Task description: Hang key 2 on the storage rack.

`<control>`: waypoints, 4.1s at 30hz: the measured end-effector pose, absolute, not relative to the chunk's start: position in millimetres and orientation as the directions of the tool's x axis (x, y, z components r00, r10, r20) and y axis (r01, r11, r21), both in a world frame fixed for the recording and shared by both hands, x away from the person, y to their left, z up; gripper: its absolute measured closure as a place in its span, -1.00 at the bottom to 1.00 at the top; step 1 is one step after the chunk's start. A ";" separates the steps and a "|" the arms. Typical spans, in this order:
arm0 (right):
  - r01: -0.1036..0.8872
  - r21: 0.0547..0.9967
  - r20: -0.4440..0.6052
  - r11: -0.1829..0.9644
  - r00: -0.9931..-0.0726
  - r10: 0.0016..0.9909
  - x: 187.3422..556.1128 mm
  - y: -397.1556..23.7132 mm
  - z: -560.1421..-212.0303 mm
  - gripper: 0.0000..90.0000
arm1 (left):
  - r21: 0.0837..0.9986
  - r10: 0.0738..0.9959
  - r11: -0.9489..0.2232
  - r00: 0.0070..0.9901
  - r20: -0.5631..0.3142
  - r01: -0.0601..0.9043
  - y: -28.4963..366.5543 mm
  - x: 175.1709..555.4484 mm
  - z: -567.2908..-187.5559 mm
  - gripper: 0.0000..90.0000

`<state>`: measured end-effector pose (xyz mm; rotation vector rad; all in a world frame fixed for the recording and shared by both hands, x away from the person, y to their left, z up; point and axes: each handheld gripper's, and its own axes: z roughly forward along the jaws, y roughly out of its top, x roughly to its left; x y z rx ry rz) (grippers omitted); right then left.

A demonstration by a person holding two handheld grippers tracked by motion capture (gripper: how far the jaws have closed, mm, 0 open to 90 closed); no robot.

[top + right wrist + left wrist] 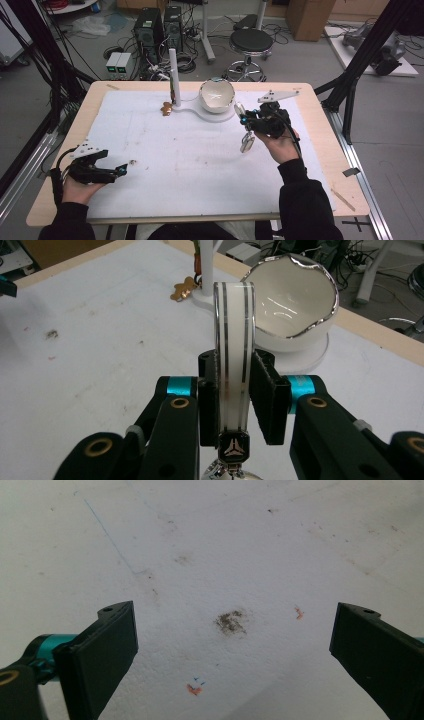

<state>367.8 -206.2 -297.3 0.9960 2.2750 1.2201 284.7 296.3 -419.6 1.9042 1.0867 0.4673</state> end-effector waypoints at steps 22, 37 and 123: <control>0.429 0.843 0.038 0.324 -0.649 0.760 413.5 -163.7 -266.4 0.66 | 0.840 0.821 -0.231 0.562 -0.103 0.492 297.5 285.3 -419.6 -0.87; 0.416 0.849 0.056 0.327 -0.685 0.726 433.9 -128.9 -247.5 0.66 | 0.842 0.815 -0.233 0.570 -0.103 0.486 297.4 287.8 -420.4 -0.87; 0.367 0.852 0.060 0.373 -0.777 0.627 542.2 2.8 -197.7 0.66 | 0.843 0.790 -0.266 0.607 -0.087 0.467 288.8 302.2 -423.5 -0.84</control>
